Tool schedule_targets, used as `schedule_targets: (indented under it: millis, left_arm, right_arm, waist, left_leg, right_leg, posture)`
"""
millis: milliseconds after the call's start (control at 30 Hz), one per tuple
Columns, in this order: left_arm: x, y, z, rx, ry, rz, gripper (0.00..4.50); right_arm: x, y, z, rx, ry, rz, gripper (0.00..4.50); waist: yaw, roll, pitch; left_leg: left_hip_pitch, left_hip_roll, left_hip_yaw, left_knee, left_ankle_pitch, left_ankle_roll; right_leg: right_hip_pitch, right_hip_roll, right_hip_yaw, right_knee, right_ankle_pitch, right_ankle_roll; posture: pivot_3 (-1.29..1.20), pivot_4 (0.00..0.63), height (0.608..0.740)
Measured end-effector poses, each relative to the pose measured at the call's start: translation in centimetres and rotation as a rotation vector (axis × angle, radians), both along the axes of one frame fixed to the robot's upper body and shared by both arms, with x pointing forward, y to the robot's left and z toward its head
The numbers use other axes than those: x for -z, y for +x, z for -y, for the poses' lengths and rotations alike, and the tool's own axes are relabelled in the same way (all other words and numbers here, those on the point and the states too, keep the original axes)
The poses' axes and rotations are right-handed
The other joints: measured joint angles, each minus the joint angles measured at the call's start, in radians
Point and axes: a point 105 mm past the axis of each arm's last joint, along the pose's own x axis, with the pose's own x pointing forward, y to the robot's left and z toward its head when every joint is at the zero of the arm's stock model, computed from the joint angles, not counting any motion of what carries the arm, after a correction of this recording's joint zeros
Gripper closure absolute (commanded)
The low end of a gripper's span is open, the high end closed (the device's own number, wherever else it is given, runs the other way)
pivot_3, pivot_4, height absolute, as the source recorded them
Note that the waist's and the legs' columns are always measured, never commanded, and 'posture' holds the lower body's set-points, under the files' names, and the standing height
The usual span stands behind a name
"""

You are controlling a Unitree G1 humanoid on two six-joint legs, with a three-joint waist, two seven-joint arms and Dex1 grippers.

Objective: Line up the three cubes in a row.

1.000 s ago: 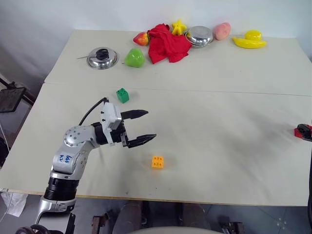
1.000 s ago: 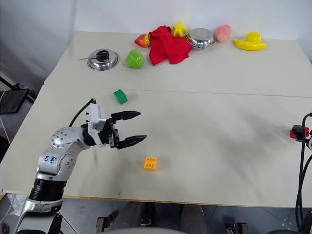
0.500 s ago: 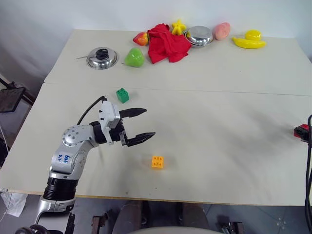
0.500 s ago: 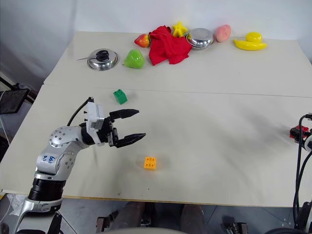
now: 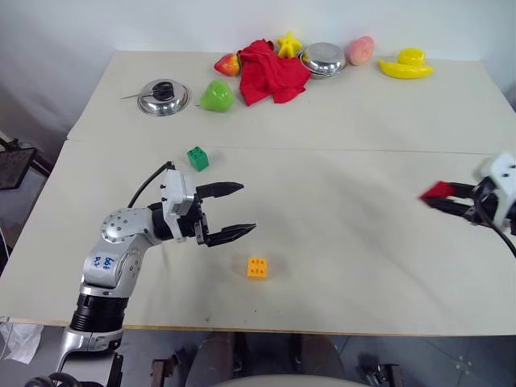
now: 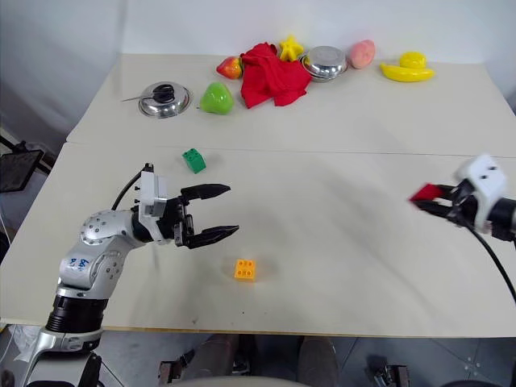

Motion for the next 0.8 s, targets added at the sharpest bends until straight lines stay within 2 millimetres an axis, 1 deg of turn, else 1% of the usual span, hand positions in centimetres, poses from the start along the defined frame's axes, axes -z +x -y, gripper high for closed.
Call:
schedule_targets:
  millis: [67,200,267,400,567,700,767,800]
  left_arm:
    - [0.9,0.0,-0.5,-0.016,0.001,-0.025,0.00]
    - [1.6,0.0,-0.9,-0.028,0.014,-0.035,0.00]
    - [2.1,-0.2,-1.1,-0.031,0.026,-0.045,0.00]
    - [2.3,-0.3,-1.4,-0.043,0.034,-0.049,0.00]
    - [2.4,-0.7,-1.9,-0.059,0.045,-0.044,0.00]
    - [2.4,-0.8,-2.1,-0.069,0.045,-0.047,0.00]
    - [2.4,-0.8,-2.3,-0.076,0.044,-0.044,0.00]
    - [2.3,-0.8,-2.3,-0.077,0.044,-0.042,0.00]
  right_arm:
    - [0.8,0.1,-1.1,-0.117,-0.056,-0.023,2.95]
    - [2.3,1.4,-3.4,-0.261,-0.072,-0.056,2.95]
    - [3.0,2.3,-3.7,-0.284,-0.086,-0.050,2.95]
    - [4.1,3.1,-3.8,-0.308,-0.100,-0.050,2.95]
    - [4.1,3.5,-3.8,-0.322,-0.111,-0.042,2.95]
    - [4.3,3.5,-4.3,-0.341,-0.074,-0.053,2.95]
    - [4.3,3.7,-4.4,-0.334,-0.067,-0.063,2.28]
    - [4.2,3.8,-4.4,-0.327,-0.062,-0.069,2.10]
  waist:
    - [0.002,-0.001,0.001]
    - [0.005,-0.002,0.001]
    - [0.002,-0.002,0.001]
    - [0.003,-0.002,0.001]
    - [-0.001,-0.002,0.001]
    - [-0.006,-0.002,0.001]
    - [-0.010,-0.002,0.001]
    - [-0.012,-0.002,0.001]
  left_leg:
    - [0.000,0.000,-0.001,0.001,0.000,0.000]
    - [-0.002,-0.001,-0.006,0.002,0.000,0.000]
    - [-0.003,-0.002,-0.006,0.002,0.000,0.000]
    - [-0.004,-0.002,-0.009,0.002,0.000,0.000]
    - [-0.004,-0.002,-0.009,0.002,0.000,-0.001]
    - [-0.003,-0.001,-0.010,0.002,0.000,-0.001]
    - [-0.003,-0.001,-0.010,0.002,0.000,-0.001]
    - [-0.004,-0.002,-0.010,0.002,0.001,-0.001]
  right_leg:
    - [0.000,-0.001,0.000,0.000,0.000,0.000]
    - [0.000,-0.001,-0.002,0.000,0.000,0.000]
    - [0.000,-0.001,-0.002,0.000,0.000,-0.001]
    - [0.000,-0.001,-0.004,0.000,0.000,-0.001]
    - [0.001,-0.001,-0.005,0.000,0.000,-0.001]
    - [0.001,-0.001,-0.005,0.001,0.000,-0.001]
    - [0.001,-0.001,-0.005,0.001,0.000,-0.001]
    - [0.001,-0.001,-0.005,0.001,0.000,-0.001]
  posture:
    - [0.00,0.150,0.740]
    - [0.00,0.150,0.740]
    - [0.00,0.150,0.740]
    - [0.00,0.150,0.740]
    - [0.00,0.150,0.740]
    - [0.00,0.150,0.740]
    - [0.00,0.150,0.740]
    - [0.00,0.150,0.740]
